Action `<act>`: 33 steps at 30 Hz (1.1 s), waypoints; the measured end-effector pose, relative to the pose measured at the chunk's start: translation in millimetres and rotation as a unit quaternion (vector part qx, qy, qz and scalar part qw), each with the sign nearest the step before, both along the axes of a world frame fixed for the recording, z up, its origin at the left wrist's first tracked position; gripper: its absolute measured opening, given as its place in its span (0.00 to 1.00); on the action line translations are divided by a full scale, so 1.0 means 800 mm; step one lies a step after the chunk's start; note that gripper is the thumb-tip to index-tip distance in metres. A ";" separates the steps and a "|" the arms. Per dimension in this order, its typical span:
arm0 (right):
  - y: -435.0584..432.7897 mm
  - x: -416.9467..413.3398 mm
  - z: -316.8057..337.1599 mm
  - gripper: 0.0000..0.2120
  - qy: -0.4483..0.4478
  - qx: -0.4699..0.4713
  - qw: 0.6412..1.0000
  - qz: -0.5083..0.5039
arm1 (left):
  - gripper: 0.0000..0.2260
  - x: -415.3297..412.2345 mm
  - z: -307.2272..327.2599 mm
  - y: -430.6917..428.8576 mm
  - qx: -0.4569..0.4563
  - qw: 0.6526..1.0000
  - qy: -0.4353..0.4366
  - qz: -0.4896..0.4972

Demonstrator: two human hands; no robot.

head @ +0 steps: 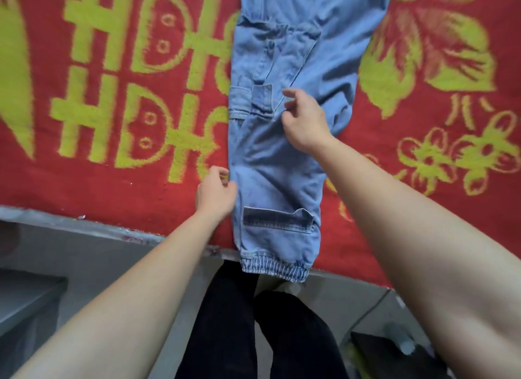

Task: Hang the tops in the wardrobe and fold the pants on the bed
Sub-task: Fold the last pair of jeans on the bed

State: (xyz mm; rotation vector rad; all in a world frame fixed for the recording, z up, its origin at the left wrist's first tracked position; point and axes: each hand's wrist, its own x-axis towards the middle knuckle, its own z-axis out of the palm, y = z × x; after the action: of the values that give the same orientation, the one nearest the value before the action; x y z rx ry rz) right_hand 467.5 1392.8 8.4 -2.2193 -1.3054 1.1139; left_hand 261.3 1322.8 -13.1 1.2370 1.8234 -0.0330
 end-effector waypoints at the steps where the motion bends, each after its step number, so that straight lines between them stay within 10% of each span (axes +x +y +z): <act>1: 0.013 0.012 0.003 0.22 -0.005 0.006 0.999 -0.033 | 0.13 0.011 0.002 0.024 0.035 0.999 -0.013 0.002; 8: 0.100 0.056 -0.008 0.19 -0.061 0.050 0.991 -0.112 | 0.16 0.081 -0.011 0.148 0.170 0.979 -0.100 -0.043; 23: 0.216 0.100 -0.084 0.18 -0.149 -0.005 0.962 -0.229 | 0.10 0.126 -0.044 0.211 0.121 0.982 0.006 -0.146; 29: 0.249 0.048 -0.046 0.15 -0.133 0.338 0.903 -0.228 | 0.04 0.109 -0.022 0.202 0.290 0.947 -0.135 0.000; 33: 0.290 -0.002 -0.056 0.08 -0.145 0.403 0.901 -0.073 | 0.05 0.073 -0.050 0.211 0.276 0.950 -0.124 0.071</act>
State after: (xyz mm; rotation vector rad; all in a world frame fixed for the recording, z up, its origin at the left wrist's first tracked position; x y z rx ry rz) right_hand 466.1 1624.9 -36.5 -1.8136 -1.3440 0.1056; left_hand 319.9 1491.8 -53.0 1.4023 1.7440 0.7267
